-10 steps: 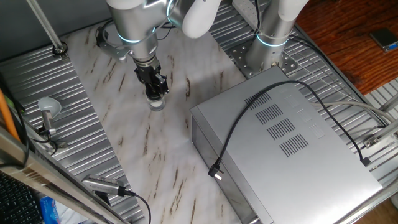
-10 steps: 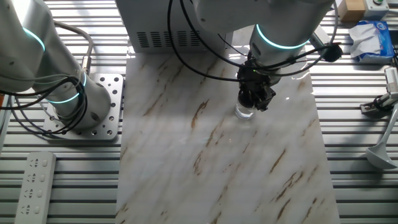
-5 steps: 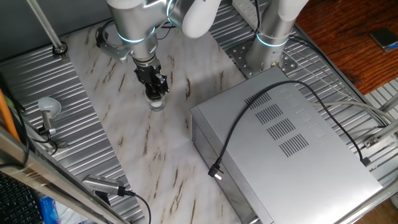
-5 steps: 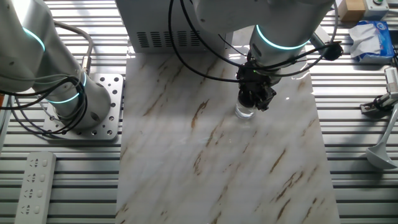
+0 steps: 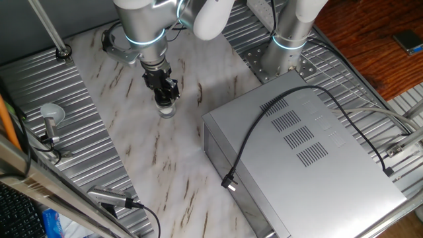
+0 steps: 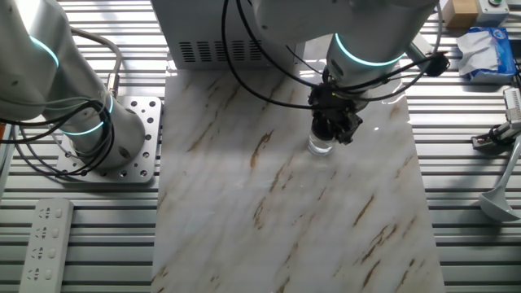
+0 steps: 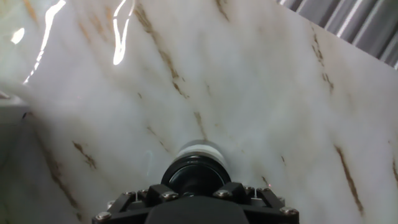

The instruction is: Unscrew the lid from the jar

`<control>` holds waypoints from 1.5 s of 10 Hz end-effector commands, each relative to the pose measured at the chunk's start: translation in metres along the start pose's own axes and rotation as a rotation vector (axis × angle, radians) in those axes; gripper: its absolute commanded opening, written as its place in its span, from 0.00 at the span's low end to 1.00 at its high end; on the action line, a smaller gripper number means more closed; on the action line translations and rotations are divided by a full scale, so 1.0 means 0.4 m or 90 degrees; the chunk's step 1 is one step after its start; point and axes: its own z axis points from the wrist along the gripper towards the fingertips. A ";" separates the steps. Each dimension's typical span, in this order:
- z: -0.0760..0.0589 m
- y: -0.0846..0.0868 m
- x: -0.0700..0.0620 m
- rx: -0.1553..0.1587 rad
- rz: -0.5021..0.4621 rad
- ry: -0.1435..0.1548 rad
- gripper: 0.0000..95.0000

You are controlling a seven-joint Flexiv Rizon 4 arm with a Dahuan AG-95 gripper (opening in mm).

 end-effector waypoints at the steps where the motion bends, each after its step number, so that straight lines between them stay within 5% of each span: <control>1: 0.003 0.000 0.001 0.002 -0.028 -0.004 0.00; 15: 0.003 0.000 0.000 -0.002 -0.028 -0.009 0.00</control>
